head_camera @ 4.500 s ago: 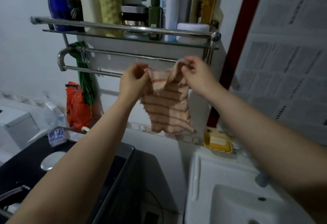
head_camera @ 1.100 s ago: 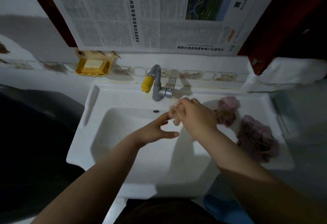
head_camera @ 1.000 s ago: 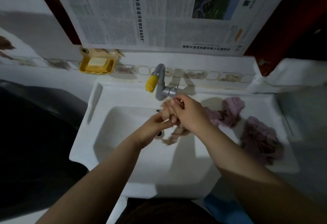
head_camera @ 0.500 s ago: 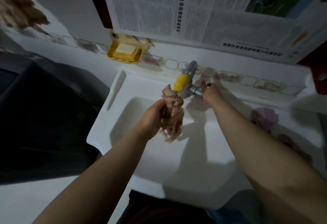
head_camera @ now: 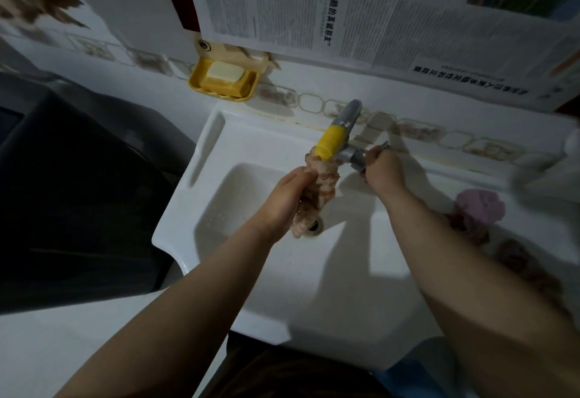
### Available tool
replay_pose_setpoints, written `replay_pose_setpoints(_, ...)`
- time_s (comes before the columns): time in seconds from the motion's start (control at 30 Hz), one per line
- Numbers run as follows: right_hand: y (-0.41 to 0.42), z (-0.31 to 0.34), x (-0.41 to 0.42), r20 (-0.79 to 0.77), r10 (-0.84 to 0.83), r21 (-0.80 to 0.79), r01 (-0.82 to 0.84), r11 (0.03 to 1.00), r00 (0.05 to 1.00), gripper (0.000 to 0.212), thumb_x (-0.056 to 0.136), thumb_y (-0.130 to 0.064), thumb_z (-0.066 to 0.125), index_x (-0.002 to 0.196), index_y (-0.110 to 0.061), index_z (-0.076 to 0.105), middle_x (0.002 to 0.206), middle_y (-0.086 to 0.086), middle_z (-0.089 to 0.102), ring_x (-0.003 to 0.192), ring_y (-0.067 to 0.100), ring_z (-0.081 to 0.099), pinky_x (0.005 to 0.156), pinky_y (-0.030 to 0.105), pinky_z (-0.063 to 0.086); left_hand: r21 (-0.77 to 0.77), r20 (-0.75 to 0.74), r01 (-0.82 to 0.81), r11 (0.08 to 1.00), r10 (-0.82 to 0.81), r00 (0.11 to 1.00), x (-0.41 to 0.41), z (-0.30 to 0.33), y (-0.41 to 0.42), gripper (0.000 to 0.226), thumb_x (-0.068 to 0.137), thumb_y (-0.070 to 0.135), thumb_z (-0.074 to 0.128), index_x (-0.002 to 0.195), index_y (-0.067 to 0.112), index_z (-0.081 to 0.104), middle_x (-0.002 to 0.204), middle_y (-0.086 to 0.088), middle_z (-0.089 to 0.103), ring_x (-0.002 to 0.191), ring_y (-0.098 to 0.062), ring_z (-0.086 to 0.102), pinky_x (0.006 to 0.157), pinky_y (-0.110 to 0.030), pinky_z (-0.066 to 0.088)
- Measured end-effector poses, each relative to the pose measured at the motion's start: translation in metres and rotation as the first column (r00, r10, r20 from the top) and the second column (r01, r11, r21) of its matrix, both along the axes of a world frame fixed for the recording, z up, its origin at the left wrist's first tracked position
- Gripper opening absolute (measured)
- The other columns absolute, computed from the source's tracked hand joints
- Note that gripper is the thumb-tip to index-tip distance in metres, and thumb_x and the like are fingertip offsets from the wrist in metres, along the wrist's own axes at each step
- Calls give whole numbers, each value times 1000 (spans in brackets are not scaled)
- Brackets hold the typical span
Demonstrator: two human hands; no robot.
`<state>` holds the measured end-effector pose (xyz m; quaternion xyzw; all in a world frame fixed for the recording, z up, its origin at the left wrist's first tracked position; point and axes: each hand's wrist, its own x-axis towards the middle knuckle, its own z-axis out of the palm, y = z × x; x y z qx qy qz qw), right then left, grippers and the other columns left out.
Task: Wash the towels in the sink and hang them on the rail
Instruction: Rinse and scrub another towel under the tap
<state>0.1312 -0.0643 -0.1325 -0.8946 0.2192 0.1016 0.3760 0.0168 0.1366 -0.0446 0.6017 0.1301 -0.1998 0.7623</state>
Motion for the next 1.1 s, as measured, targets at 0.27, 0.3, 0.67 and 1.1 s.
replay_pose_setpoints(0.27,3,5,-10,22,-62,117,59,991,998,61,77,-53,27,97,-5,58,96,21,69,85,39,66,76,55,55,18,-15,49,999,-48,999,-3,-4,1,53,89,37,40,120,-3,56,119,-27,60,108,-36,59,95,-45,49)
replay_pose_setpoints(0.3,5,8,-11,20,-65,119,62,991,998,61,77,-52,28,101,-4,58,97,20,69,85,39,66,77,54,55,18,-20,52,998,-52,998,-4,-3,1,53,88,37,40,119,-1,57,119,-24,62,111,-37,59,100,-48,47)
replay_pose_setpoints(0.67,56,85,-70,-298,227,592,-7,806,927,55,93,-61,35,95,-15,65,85,8,71,84,22,67,78,38,54,136,49,125,983,-133,990,-9,0,6,21,94,29,53,104,12,59,98,-9,67,89,-19,67,74,-29,55)
replay_pose_setpoints(1.1,80,85,-84,-125,78,870,71,489,989,23,99,-7,38,110,5,53,114,25,61,105,34,61,96,45,47,0,-202,47,999,-46,978,-20,-18,42,34,94,40,55,103,8,61,74,-4,55,65,-15,49,58,-27,38)
